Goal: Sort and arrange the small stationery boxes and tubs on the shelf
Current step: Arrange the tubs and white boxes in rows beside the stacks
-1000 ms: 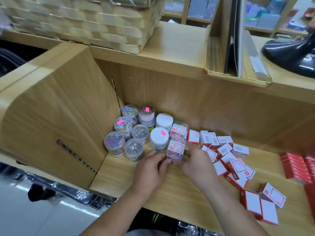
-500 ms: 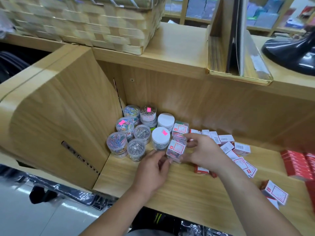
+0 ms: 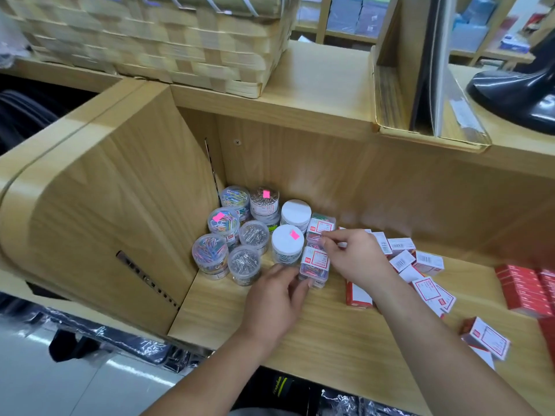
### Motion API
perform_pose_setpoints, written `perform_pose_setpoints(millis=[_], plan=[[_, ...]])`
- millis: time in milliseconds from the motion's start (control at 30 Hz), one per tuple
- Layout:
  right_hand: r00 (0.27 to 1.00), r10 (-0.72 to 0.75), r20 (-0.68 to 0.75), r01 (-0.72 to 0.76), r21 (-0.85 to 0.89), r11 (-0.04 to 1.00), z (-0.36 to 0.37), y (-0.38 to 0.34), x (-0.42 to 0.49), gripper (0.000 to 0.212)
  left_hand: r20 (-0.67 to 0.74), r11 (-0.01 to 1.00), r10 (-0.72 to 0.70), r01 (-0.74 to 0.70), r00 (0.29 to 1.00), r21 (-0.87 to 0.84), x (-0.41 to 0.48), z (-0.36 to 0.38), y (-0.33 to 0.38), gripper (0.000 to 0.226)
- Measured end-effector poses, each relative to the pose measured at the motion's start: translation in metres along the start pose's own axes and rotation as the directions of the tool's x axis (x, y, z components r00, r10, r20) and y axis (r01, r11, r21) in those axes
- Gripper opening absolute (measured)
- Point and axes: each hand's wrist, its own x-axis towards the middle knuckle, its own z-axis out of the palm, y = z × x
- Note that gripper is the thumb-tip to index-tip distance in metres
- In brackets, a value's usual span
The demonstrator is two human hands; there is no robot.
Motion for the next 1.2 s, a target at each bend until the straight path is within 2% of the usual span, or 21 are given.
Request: perform_pose_setpoints(millis=[200,300,400,500,567,633,733,800,867,900,1033,1200], plan=[[1.000,0.014,0.024,-0.016,0.104,0.994,-0.004,0.005,-0.006,0.034,-0.007,1.000,-0.001,0.001,1.000,0.011,0.001,0.002,-0.003,0.016],[0.998,-0.023,-0.059,0.031,0.153,0.988,-0.010,0.002,-0.021,0.026,0.011,0.998,-0.037,0.038,0.999,-0.043,0.000,0.000,-0.004,0.013],[0.990,-0.033,-0.137,0.064,0.224,0.973,-0.022,0.007,-0.049,0.009,-0.045,0.991,-0.056,0.050,0.997,-0.123,-0.010,-0.010,-0.004,0.014],[0.981,0.032,-0.192,0.019,0.259,0.966,-0.026,0.031,-0.077,0.006,-0.025,0.995,0.043,-0.045,0.999,-0.091,-0.018,-0.021,0.007,0.007],[0.973,0.088,-0.215,-0.027,0.273,0.962,-0.027,0.046,-0.091,0.005,0.089,0.987,0.138,-0.130,0.986,-0.090,-0.018,-0.020,0.028,0.006],[0.967,0.099,-0.236,-0.032,0.274,0.961,-0.029,0.054,-0.100,0.006,0.223,0.968,0.252,-0.242,0.942,-0.071,-0.016,-0.012,0.053,0.009],[0.948,0.048,-0.316,0.016,0.196,0.980,-0.038,0.064,-0.110,0.016,0.324,0.896,0.406,-0.441,0.855,0.042,0.007,0.008,0.077,0.029],[0.933,0.028,-0.359,0.010,0.104,0.995,-0.050,0.076,-0.112,0.011,0.472,0.852,0.340,-0.479,0.813,0.211,0.032,0.022,0.086,0.049],[0.932,0.049,-0.359,-0.028,0.065,0.997,-0.064,0.093,-0.107,0.007,0.594,0.808,0.171,-0.458,0.786,0.372,0.054,0.034,0.091,0.075],[0.934,0.059,-0.353,-0.046,0.045,0.998,-0.070,0.100,-0.101,0.012,0.615,0.785,0.099,-0.441,0.783,0.435,0.062,0.042,0.091,0.083],[0.957,-0.112,-0.266,0.077,-0.140,0.987,-0.085,0.121,-0.067,0.025,0.576,0.724,-0.044,-0.371,0.816,0.581,0.066,0.075,0.088,0.085],[0.967,-0.205,-0.151,0.165,-0.244,0.956,-0.092,0.142,-0.032,0.039,0.497,0.688,-0.040,-0.337,0.867,0.643,0.054,0.091,0.101,0.082]])
